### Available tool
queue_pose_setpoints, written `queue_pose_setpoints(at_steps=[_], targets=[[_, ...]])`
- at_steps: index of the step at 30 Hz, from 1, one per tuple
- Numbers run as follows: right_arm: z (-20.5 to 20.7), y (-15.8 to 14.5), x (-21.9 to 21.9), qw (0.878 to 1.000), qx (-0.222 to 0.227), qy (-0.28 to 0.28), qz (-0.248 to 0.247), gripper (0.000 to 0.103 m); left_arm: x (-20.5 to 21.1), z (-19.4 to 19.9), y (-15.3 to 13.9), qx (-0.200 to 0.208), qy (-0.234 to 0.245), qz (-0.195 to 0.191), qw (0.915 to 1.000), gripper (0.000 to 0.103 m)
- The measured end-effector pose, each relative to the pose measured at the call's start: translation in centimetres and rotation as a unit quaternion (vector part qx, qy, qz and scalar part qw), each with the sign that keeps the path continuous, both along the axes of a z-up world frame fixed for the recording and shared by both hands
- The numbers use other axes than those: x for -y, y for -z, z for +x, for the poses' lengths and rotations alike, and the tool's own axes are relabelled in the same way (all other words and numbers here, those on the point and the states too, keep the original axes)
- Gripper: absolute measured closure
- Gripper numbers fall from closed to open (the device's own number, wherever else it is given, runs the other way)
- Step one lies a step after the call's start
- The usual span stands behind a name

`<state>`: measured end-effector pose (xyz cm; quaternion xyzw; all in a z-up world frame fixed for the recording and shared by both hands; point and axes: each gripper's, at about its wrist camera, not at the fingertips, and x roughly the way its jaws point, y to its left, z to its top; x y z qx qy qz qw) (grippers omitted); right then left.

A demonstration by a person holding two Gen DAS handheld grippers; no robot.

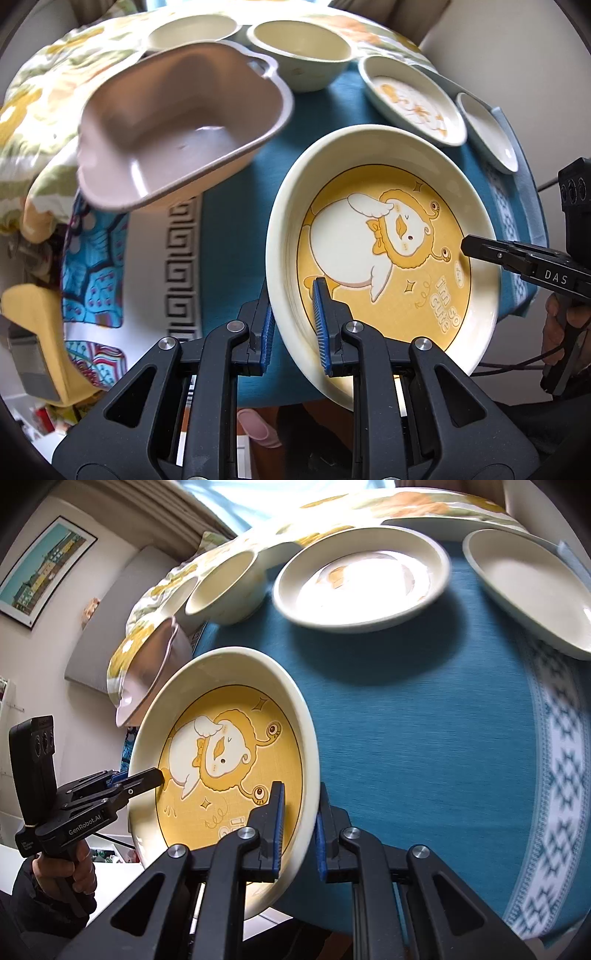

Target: Organize plates and bowls

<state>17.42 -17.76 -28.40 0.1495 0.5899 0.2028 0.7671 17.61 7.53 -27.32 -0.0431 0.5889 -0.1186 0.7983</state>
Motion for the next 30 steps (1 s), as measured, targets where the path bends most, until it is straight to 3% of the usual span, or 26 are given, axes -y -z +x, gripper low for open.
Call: queue_pose_setpoints(at_steps=[11, 20, 30], targets=[[0.6, 1.5, -3.5, 1.000, 0.006, -0.005, -0.005, 0.090, -5.6, -0.5, 1.9, 0.003, -0.017, -0.020, 0.9996, 0.086], [0.6, 1.5, -4.3, 1.000, 0.015, -0.007, -0.016, 0.090, -6.0, -0.7, 2.0, 0.007, -0.018, -0.024, 0.9995, 0.086], [0.1, 1.3, -4.8, 0.999, 0.024, -0.003, -0.042, 0.090, -4.7, -0.3, 2.1, 0.011, -0.011, -0.003, 0.9999, 0.086]])
